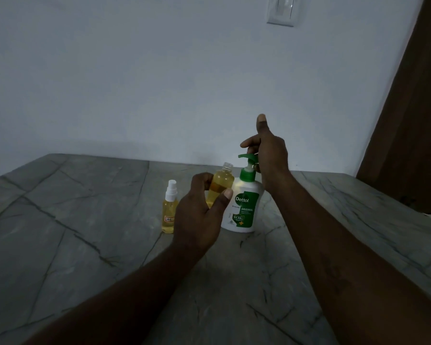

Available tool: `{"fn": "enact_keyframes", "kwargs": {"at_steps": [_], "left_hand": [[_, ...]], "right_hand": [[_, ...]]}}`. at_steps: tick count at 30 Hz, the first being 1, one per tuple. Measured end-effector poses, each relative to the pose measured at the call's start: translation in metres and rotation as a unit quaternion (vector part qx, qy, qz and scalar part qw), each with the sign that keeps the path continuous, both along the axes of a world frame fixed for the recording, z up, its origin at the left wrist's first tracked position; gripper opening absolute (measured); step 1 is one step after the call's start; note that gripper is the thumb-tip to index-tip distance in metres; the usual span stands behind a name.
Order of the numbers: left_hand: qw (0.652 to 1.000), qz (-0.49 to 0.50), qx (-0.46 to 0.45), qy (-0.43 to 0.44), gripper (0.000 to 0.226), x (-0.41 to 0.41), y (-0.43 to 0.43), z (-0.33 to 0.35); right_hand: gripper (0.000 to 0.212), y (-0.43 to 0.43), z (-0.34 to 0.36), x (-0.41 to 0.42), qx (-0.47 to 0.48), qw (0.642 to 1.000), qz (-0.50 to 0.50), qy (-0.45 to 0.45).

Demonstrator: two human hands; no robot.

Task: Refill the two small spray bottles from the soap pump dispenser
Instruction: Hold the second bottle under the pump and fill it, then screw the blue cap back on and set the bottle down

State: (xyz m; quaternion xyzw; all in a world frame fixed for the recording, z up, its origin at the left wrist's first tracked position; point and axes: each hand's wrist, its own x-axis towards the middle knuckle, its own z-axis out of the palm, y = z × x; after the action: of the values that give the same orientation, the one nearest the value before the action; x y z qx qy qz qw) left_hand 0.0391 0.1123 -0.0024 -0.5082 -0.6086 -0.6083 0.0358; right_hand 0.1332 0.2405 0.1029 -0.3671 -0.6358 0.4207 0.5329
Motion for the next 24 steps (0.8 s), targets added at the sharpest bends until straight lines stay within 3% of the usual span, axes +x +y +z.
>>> {"fn": "enact_keyframes", "kwargs": {"at_steps": [6,10,21,24], "left_hand": [[0.999,-0.04,0.01,-0.019,0.038,0.004,-0.007,0.005],[0.999,-0.04,0.002,-0.02,0.025,0.007,-0.01,0.005],[0.997,-0.007,-0.071,0.016,0.04,0.005,-0.022,0.008],[0.995,-0.002,-0.1,0.012,0.044,0.004,-0.032,0.008]], "right_hand": [[0.064,-0.012,-0.023,0.014,0.034,0.996,-0.051,-0.066],[0.054,-0.019,-0.046,0.027,0.049,0.995,-0.07,-0.043],[0.036,-0.036,-0.08,0.049,0.131,0.971,-0.059,-0.191],[0.052,-0.041,-0.089,0.054,0.129,0.961,-0.012,-0.243]]}}
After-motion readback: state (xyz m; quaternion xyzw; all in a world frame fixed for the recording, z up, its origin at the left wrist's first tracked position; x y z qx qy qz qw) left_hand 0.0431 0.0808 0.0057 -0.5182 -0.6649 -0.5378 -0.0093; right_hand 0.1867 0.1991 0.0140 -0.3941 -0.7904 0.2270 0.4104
